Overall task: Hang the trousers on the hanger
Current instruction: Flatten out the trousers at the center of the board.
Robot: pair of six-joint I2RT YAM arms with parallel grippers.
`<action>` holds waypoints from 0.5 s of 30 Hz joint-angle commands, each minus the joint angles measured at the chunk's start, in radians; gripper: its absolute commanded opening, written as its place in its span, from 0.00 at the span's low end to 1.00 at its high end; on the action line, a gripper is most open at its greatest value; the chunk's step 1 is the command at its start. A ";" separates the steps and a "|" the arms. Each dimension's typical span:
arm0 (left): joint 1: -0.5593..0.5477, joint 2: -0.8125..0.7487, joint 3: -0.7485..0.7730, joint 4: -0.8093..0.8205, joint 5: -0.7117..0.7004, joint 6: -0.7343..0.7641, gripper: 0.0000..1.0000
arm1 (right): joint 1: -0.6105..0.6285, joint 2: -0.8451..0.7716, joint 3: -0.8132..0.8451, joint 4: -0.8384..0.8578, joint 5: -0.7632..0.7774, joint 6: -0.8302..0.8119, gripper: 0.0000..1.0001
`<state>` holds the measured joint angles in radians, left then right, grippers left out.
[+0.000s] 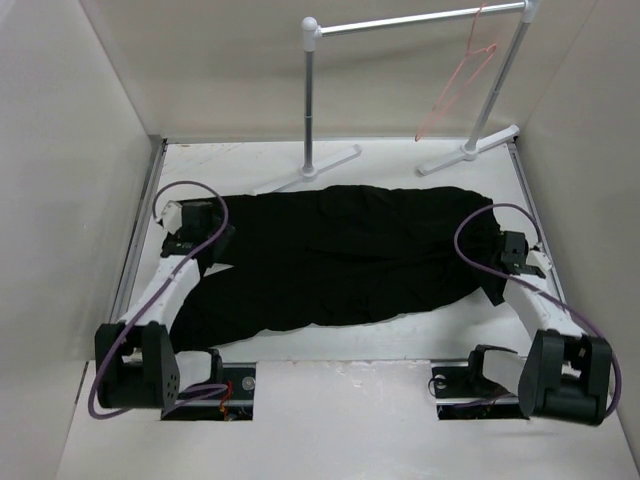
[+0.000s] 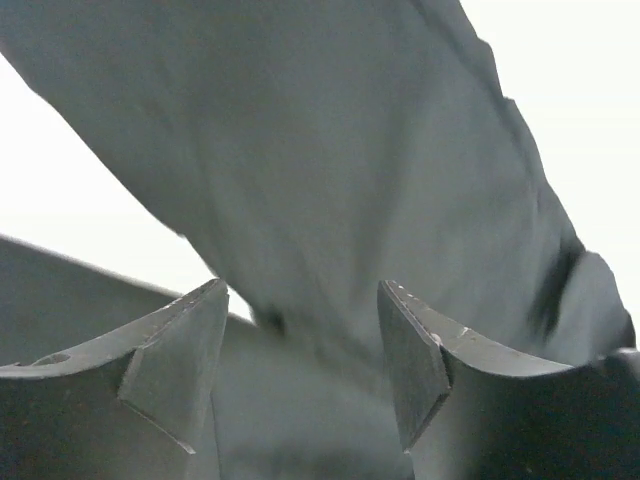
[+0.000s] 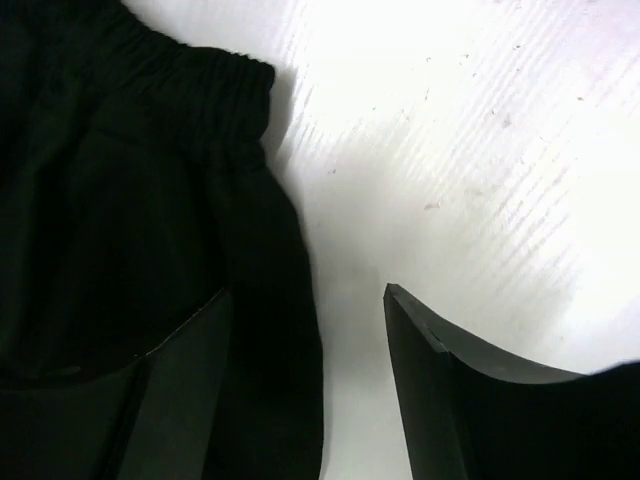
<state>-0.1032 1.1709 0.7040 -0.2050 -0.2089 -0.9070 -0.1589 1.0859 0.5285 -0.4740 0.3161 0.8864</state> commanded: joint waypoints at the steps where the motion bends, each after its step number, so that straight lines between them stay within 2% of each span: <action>1: 0.117 0.096 0.060 0.130 0.121 0.008 0.59 | -0.017 0.115 0.025 0.077 -0.054 -0.020 0.65; 2: 0.148 0.137 0.081 0.147 0.134 0.008 0.59 | -0.017 0.141 0.028 0.081 -0.055 -0.008 0.62; 3: 0.176 0.177 0.103 0.159 0.132 0.011 0.59 | -0.017 0.172 0.028 0.100 -0.057 0.012 0.54; 5: 0.222 0.261 0.149 0.180 0.117 0.016 0.58 | -0.026 0.195 0.024 0.110 -0.071 0.042 0.25; 7: 0.259 0.347 0.196 0.185 0.118 0.017 0.57 | -0.026 0.158 0.013 0.092 -0.055 0.062 0.12; 10: 0.308 0.436 0.258 0.182 0.121 0.020 0.57 | -0.026 0.048 -0.007 0.025 -0.017 0.089 0.08; 15: 0.397 0.547 0.324 0.104 0.088 0.013 0.56 | -0.035 -0.116 -0.064 -0.063 -0.018 0.124 0.07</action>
<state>0.2539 1.6920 0.9680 -0.0601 -0.0994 -0.8993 -0.1841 1.0328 0.4915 -0.4660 0.2813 0.9695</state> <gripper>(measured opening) 0.562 0.074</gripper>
